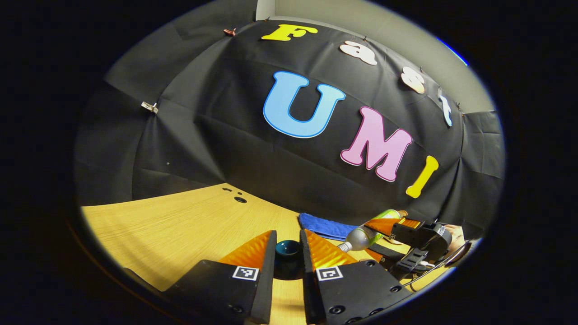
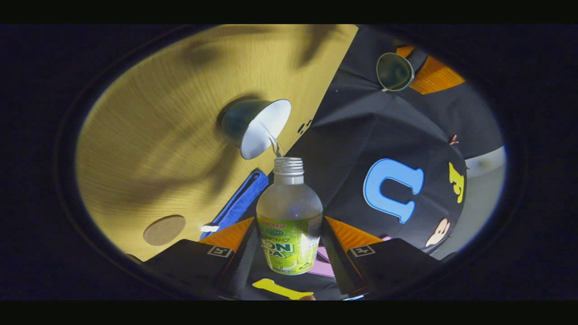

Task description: Open the teacup lid with one hand, grasp the water bottle and pour water into the teacup with the other hand; after pouring, place the water bottle on the coaster and then close the teacup lid.

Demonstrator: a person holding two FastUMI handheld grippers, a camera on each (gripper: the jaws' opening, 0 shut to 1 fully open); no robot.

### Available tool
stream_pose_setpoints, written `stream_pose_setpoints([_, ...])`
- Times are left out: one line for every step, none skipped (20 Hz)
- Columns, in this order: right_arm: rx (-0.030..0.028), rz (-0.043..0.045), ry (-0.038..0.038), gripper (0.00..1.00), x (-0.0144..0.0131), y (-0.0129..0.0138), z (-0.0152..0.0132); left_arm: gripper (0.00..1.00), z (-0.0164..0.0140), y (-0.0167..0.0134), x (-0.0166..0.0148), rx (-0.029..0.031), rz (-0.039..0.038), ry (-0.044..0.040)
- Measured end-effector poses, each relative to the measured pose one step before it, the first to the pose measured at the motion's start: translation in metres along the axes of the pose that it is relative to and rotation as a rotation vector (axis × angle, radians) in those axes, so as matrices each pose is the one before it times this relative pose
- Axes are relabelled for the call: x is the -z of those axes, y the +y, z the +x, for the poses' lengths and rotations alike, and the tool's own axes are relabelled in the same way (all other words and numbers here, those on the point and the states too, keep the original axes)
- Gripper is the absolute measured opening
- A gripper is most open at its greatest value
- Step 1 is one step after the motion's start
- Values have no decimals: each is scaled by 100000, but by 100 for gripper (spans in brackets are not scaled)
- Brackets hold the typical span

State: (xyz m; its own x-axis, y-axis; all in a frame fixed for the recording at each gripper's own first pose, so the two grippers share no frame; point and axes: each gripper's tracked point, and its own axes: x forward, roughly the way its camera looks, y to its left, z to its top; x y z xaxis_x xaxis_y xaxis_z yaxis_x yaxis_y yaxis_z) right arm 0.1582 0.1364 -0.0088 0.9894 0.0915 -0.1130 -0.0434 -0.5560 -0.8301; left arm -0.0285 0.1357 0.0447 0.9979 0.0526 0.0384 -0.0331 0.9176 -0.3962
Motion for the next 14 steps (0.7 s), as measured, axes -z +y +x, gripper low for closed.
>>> stream_pose_setpoints([849,-1720,-291,78,-4,120,38,32,1,41,47,-135,33,-25])
stream_pose_setpoints([167,-1438,-516,78,-120,277,-117,32,-1,62,-122,-72,-159,-96])
stream_pose_setpoints([31,-1527,-666,78,-13,30,-38,32,-31,-28,-6,12,-214,-40])
stream_pose_setpoints([160,-1729,-245,78,214,-134,114,32,-112,-7,-136,135,-188,-75])
stream_pose_setpoints([243,-1966,-194,78,107,-84,-136,32,-6,78,54,-151,-48,-105])
stream_pose_setpoints([491,-2130,-316,78,-98,14,-23,32,-8,-8,-81,15,83,-68])
stream_pose_setpoints([564,-2179,48,78,15,11,-123,32,21,-45,57,57,-4,58])
stream_pose_setpoints([515,-1921,68,78,134,55,111,32,35,-41,-18,215,-231,87])
stream_pose_setpoints([512,-1814,-138,78,83,30,-16,32,-5,-54,78,201,-195,176])
stream_pose_setpoints([800,-1714,-6,78,130,-56,39,32,30,-22,-56,144,-98,79])
stream_pose_setpoints([965,-1752,-100,78,164,-18,-37,32,7,-11,62,28,-88,107])
stream_pose_setpoints([812,-1722,60,78,155,16,119,32,40,14,-97,-19,-135,-43])
stream_pose_setpoints([639,-1709,-281,78,56,114,-61,32,-34,37,-8,26,-177,8])
stream_pose_setpoints([636,-1466,-172,78,41,23,1,32,-45,21,-50,-55,-192,-56])
